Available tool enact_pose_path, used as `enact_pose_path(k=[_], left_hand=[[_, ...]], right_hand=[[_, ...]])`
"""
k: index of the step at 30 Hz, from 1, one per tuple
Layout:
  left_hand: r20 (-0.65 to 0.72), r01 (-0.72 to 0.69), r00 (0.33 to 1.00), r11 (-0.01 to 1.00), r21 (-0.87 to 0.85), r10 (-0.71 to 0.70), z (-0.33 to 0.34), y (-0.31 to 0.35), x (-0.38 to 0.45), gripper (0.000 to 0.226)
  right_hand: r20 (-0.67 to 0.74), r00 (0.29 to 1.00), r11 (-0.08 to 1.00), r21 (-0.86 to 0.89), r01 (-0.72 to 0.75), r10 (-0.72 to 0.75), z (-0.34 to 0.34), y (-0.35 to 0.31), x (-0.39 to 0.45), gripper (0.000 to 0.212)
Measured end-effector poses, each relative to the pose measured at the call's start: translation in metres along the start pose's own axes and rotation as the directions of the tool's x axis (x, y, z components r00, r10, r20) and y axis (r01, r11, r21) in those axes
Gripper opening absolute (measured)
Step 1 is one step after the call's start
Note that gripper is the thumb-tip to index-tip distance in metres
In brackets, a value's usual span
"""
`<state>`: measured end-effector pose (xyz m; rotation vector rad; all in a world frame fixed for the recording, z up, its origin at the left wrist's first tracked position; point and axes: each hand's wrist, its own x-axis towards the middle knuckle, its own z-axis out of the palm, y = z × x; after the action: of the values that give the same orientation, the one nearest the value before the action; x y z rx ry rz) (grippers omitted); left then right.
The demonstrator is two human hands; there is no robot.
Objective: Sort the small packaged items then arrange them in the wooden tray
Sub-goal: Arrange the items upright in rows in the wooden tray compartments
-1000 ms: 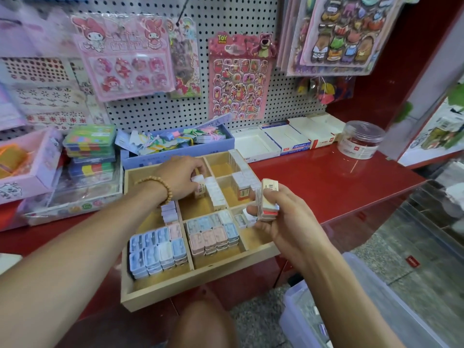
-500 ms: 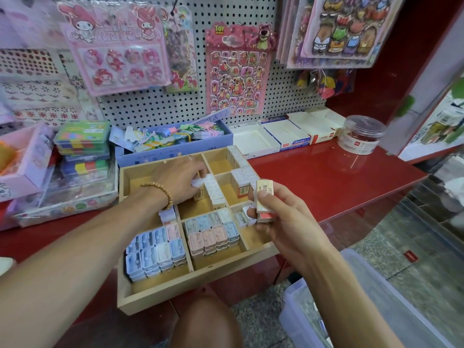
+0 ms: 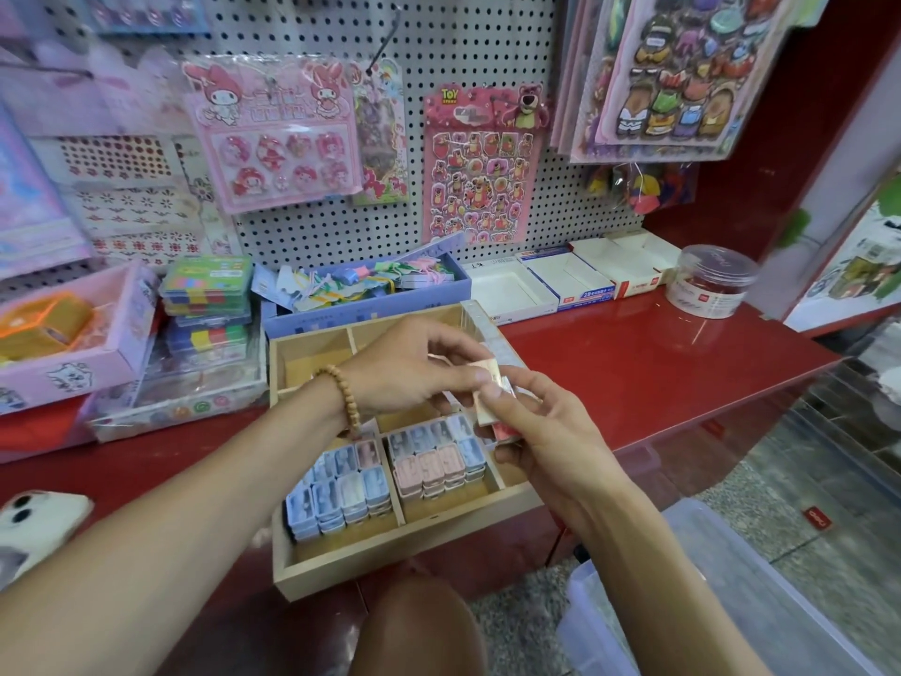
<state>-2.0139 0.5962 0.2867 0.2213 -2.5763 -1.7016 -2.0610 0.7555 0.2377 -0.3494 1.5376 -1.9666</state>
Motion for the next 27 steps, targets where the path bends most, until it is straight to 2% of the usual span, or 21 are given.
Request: enact_pose_path(k=[1,4,6,8,10,13,16,21,24,27], left_hand=[[-0.014,0.015,1.0,0.999,-0.039,-0.016,-0.003,-0.001,0.0,0.013],[-0.068,0.079,0.993,0.982,-0.169,-0.092,-0.015,-0.001,0.0,0.018],[-0.113,0.092,0.987,0.981,-0.168,-0.112,-0.025,-0.003,0.002,0.024],[-0.157,0.091,0.983,0.995,-0.042,-0.097,-0.037,-0.007,0.004,0.022],[-0.194,0.098,0.979,0.98,0.17,-0.064,-0.047,-0.017,0.009,0.017],[-0.212,0.135,0.977,0.871,0.473,-0.036,-0.054,-0.035,0.021,0.013],[-0.18,0.136,0.983,0.745,0.652,-0.023,-0.049,-0.047,0.032,0.014],[-0.129,0.098,0.992,0.575,0.812,0.014,-0.035,-0.064,0.05,0.015],[-0.122,0.071,0.991,0.527,0.847,0.062,-0.031,-0.072,0.054,0.022],[-0.132,0.064,0.986,0.499,0.864,0.103,-0.03,-0.08,0.05,0.022]], right_hand=[[-0.004,1.0,0.999,0.041,-0.016,0.016,0.001,0.0,0.0,0.055],[-0.034,0.995,0.973,0.215,-0.082,0.091,0.0,0.0,0.003,0.032],[-0.056,0.993,0.969,0.233,-0.085,0.101,-0.002,0.001,0.004,0.029],[-0.066,0.993,0.971,0.228,-0.076,0.094,-0.004,0.001,0.004,0.026],[-0.075,0.993,0.971,0.23,-0.074,0.093,-0.007,0.003,0.003,0.022],[-0.086,0.993,0.97,0.236,-0.059,0.082,-0.01,0.005,0.003,0.018],[-0.097,0.993,0.97,0.24,-0.035,0.06,-0.013,0.005,0.004,0.024],[-0.112,0.993,0.977,0.215,-0.004,0.029,-0.022,0.005,0.004,0.023],[-0.1,0.995,0.977,0.212,0.014,0.008,-0.026,0.006,0.004,0.023],[-0.097,0.995,0.976,0.217,0.03,-0.009,-0.027,0.008,0.004,0.037]])
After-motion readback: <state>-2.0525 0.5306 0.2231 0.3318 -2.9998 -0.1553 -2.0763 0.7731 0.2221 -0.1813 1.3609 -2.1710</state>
